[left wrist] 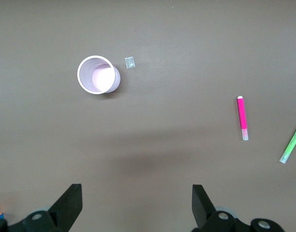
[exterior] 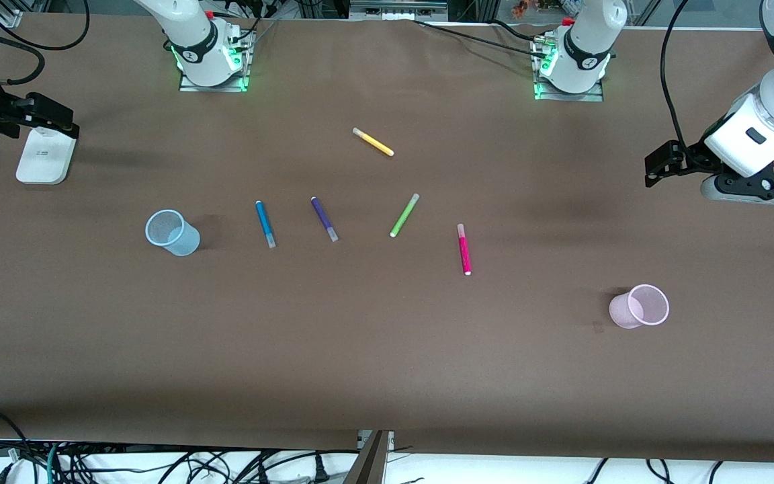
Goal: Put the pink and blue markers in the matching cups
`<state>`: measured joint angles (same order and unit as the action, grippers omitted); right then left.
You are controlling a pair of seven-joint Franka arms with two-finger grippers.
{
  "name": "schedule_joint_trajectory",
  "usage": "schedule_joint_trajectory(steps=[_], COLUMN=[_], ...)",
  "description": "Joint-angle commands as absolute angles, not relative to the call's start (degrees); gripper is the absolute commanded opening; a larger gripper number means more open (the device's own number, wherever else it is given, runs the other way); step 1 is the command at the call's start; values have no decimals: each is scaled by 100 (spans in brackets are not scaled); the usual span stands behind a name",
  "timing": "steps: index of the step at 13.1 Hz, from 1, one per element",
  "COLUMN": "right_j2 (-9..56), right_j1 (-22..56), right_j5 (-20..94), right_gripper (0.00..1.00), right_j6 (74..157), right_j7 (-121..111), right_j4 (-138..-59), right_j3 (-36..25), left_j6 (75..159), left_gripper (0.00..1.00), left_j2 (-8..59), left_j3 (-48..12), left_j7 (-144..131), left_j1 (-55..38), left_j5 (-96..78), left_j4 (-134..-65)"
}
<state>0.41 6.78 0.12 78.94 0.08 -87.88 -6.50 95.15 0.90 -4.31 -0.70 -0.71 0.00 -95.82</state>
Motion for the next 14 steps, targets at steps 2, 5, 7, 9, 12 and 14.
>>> schedule_joint_trajectory(steps=[2,5,7,9,12,14], right_j2=[26,35,53,61,271,544], right_j1=[607,606,615,615,676,790], right_j5=[-61,-79,-79,-70,-35,-9], right_gripper=[100,100,100,100,100,100], right_j6=[7866,7875,7875,7910,7971,8181], right_j7=[9,9,9,17,35,35], right_j4=[-8763,-8763,-8763,-8763,-8763,-8763], right_j3=[-589,-589,-589,-580,-545,-527], left_j6=[9343,9334,9281,9255,8939,8842], left_gripper=[100,100,100,100,100,100], left_j2=[97,97,97,105,175,377], left_j3=[-431,-448,-448,-544,-737,-887], left_j7=[-35,-35,-35,-44,-35,-18], left_j1=[-79,-88,-97,-114,-123,-123], left_j5=[-88,-88,-79,-105,-141,-141], left_j4=[-9475,-9475,-9466,-9439,-9466,-9475])
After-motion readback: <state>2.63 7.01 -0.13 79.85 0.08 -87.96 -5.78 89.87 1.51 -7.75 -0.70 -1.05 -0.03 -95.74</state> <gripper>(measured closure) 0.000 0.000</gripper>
